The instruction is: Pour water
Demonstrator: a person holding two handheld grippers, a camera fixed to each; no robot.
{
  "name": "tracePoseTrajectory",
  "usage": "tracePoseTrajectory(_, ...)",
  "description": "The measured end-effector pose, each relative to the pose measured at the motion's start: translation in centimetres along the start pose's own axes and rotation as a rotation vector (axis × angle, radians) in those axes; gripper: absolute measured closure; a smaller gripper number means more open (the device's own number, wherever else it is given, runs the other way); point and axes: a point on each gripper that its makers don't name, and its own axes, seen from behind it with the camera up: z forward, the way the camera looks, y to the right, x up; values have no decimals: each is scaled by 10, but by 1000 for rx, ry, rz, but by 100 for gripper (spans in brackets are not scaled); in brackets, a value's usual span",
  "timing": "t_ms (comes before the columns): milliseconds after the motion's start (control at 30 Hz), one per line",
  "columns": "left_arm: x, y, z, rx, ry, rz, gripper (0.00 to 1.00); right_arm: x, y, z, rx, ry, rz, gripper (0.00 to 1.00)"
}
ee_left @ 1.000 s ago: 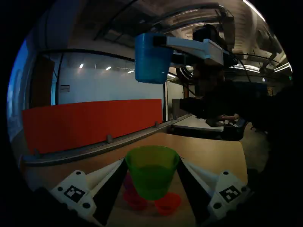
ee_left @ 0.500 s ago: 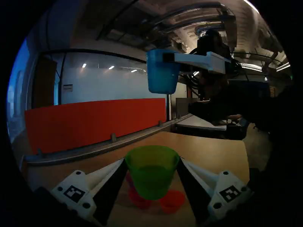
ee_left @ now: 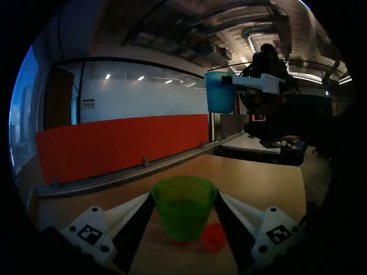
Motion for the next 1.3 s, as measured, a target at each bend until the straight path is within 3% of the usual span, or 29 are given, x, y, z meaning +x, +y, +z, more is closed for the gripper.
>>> tracePoseTrajectory(267,-6,-3,-4,8,-23,7,13,-8,13,-16,-28,-14,9,9)
tracePoseTrajectory(767,-31,3,-8,-9,-97,23,13,-55,2,-29,2,-94,18,9)
tracePoseTrajectory(1300,-64,2,-10,-13,-189,28,13,-106,-11,-34,48,-184,45,8)
